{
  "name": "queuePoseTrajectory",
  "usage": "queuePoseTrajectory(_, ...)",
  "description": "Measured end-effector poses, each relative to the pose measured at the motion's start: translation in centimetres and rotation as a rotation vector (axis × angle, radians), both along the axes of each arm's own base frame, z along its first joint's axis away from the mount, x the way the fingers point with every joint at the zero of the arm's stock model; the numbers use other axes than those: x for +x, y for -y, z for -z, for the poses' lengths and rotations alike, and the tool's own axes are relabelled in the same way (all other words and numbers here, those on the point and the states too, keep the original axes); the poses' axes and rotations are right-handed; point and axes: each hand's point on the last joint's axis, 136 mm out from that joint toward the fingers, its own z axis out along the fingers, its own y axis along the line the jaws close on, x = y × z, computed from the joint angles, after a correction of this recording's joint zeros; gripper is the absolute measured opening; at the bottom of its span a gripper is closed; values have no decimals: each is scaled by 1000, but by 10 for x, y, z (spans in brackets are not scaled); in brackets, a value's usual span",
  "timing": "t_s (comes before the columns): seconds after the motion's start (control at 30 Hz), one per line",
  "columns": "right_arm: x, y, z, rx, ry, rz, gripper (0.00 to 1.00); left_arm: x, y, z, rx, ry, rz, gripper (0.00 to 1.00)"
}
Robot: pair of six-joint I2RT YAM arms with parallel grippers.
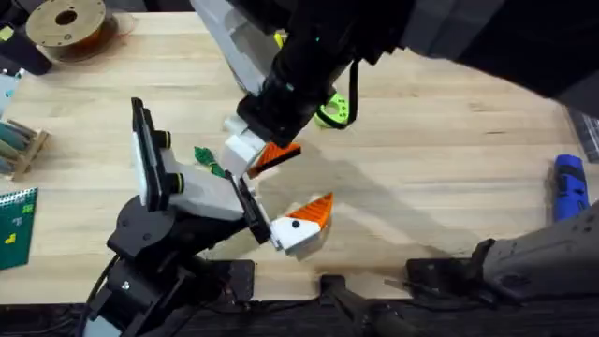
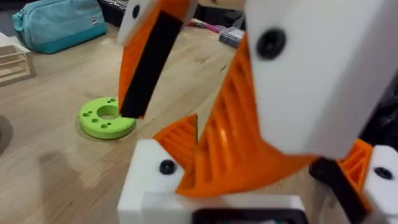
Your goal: Pick up the gripper from the table and insert it into the empty holder that is missing its gripper. Then pick up a screw, insert it into the mounting hole, and use the screwdriver to tighten it. Finally, clean up the table by picking up the vegetable and placing it into the bucket.
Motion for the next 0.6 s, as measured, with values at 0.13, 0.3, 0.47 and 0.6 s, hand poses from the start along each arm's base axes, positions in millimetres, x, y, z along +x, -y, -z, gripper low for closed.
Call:
queuePoseTrajectory(0.13,3,3,-2,5,-2,11,867,0,0,0,0,0,1,987)
queuePoseTrajectory(0.3,7,23,-17,11,2,51,870,0,0,0,0,0,1,987)
queuePoseTrajectory(0.47,12,52,-37,21,12,111,871,0,0,0,0,0,1,987)
queuePoseTrajectory(0.6,11,77,-45,42,23,160,872,0,0,0,0,0,1,987)
